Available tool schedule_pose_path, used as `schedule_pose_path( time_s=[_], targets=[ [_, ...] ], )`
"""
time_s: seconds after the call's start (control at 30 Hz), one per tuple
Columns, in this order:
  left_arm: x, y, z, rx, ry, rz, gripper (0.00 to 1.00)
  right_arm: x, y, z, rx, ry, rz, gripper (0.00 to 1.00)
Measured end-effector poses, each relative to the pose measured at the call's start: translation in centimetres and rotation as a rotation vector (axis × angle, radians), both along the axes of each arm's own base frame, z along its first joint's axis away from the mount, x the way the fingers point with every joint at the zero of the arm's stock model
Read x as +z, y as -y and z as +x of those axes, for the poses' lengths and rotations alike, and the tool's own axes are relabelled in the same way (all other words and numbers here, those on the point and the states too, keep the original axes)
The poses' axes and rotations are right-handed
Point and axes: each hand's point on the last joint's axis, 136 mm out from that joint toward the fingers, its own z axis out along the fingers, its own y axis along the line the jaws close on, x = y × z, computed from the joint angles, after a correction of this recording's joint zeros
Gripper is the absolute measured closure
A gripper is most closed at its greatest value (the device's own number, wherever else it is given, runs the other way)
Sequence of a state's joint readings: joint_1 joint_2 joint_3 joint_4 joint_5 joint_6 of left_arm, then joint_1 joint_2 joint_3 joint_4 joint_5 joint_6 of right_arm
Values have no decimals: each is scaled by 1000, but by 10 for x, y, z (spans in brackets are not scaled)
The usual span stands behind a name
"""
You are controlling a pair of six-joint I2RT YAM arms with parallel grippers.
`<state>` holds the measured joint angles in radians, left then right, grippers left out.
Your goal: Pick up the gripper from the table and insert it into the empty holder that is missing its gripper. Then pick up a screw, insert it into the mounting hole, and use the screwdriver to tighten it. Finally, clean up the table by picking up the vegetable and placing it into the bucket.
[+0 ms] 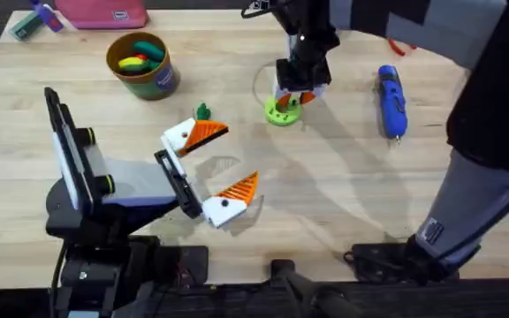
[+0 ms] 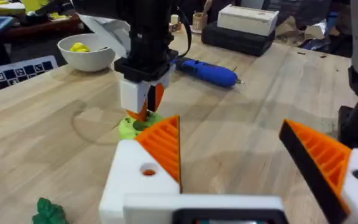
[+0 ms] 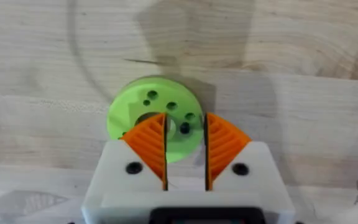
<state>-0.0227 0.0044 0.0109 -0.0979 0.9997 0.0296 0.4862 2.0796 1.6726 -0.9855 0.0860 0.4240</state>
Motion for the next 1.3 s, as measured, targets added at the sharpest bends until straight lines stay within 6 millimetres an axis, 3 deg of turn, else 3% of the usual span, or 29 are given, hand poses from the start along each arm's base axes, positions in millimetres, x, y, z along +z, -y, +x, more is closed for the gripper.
schedule_pose_path(
  time_s=[0.97,1.3],
  targets=[
    [0,0,0,0,0,0,15,1,-1,-1,2,0,-4,756],
    [0,0,0,0,0,0,15,20,-4,-1,8,41,18,756]
  ],
)
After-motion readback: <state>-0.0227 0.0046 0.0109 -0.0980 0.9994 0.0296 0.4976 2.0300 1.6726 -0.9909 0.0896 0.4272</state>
